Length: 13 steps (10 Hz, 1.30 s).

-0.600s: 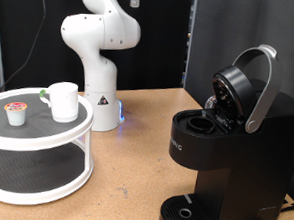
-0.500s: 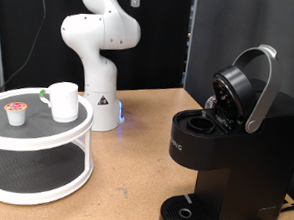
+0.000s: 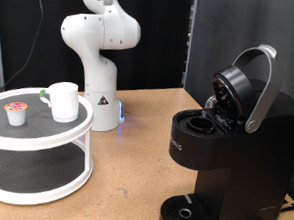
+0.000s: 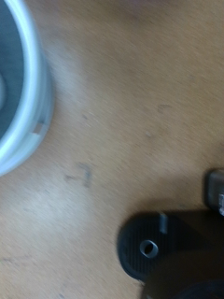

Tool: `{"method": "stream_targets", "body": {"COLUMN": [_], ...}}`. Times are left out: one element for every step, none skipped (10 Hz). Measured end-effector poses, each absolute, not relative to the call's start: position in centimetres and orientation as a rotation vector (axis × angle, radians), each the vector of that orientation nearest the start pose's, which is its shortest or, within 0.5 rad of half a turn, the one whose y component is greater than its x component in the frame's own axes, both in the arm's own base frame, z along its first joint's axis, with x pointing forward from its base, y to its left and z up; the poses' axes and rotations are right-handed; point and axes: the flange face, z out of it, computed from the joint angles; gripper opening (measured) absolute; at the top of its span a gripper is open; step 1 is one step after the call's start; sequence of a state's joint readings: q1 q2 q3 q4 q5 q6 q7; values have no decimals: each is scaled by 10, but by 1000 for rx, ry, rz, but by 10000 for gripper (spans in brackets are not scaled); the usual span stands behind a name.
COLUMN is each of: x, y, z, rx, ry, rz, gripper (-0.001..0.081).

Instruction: Make a cup of coffee with the keurig machine

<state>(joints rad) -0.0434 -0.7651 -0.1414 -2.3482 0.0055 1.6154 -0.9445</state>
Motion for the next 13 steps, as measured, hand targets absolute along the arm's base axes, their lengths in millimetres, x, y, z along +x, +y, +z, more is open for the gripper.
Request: {"method": "stream_targets", "body": {"x": [309,308,308,308,309,309,308,305,302,302,303,299,297], "y": [-87,-96,-94,-95,-100,-110,-124,-141,-157,-165,-164,-164,-166], "z": [588,588,587,585,581,576,571,565,560,557,557,554,550], "rx": [-2809,-2789,-2791,-2782,-2772,-2765,-2761,-2759,-2748,-2729,-2733,-2697,-2671], "ry": [-1205,-1213,-1214,-1226,-1245,-1251,-1243,-1250,-1283,-1311,-1303,-1356,-1395], "rz": [-98,-93,-91,-88,-110,-147,-181,-176,-150,-137,-136,-77,-30], "gripper": [808,808,808,808,808,808,808,808,808,808,808,808,808]}}
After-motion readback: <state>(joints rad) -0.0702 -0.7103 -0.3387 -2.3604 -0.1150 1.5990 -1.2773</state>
